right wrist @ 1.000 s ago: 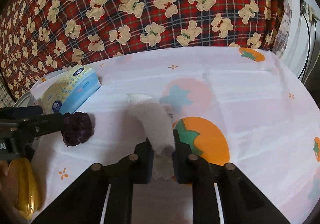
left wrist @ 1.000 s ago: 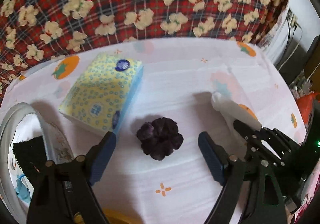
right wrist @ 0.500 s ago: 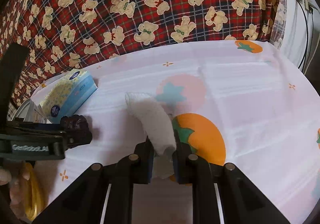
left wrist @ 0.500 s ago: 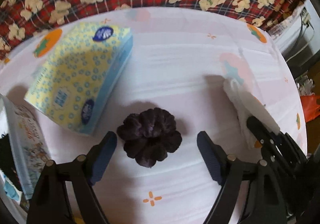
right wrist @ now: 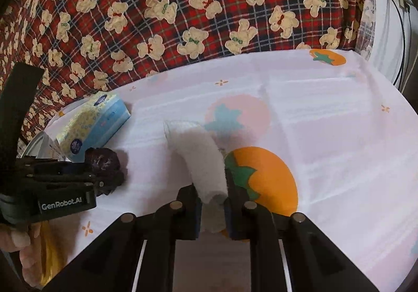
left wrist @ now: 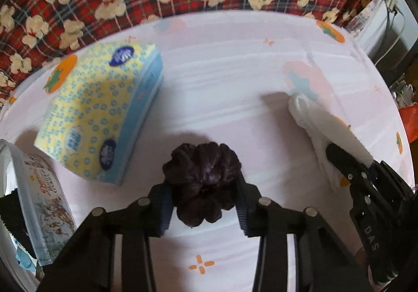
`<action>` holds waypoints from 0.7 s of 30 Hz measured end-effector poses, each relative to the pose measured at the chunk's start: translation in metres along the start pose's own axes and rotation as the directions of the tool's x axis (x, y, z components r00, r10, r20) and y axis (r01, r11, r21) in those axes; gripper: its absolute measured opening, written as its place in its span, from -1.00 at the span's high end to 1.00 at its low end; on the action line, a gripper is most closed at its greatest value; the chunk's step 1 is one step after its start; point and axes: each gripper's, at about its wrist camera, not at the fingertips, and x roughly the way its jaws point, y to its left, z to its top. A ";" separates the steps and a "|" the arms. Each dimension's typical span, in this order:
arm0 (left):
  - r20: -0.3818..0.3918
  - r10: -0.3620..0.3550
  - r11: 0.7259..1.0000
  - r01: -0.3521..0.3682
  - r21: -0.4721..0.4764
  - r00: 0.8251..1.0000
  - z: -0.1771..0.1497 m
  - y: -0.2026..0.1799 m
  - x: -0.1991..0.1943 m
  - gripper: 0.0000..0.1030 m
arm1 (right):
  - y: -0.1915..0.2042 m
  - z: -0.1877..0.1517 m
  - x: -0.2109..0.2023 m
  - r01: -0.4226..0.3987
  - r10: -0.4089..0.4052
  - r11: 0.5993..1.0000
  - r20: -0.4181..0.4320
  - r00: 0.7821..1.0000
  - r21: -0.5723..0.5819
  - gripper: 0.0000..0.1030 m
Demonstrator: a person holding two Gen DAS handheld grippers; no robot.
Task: Organize soft objects
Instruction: 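Grasp the white cloth with the right tool while the left tool grasps the purple scrunchie, then carry the scrunchie with the left tool while the right tool carries the white cloth over the tin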
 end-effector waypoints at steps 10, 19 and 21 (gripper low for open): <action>0.216 -0.073 0.997 0.069 0.025 0.974 -0.022 0.001 -0.056 0.24 | 0.006 -0.001 -0.016 -0.014 0.016 0.999 0.084 0.996 -0.029 0.71; 0.349 -0.111 0.994 0.112 0.017 0.931 -0.056 0.016 -0.073 0.24 | 0.021 -0.006 -0.035 0.031 -0.013 0.995 0.189 0.982 -0.090 0.72; 0.396 -0.106 0.994 0.112 0.009 0.912 -0.062 0.020 -0.081 0.24 | 0.027 -0.009 -0.040 0.029 -0.005 0.994 0.216 0.976 -0.106 0.72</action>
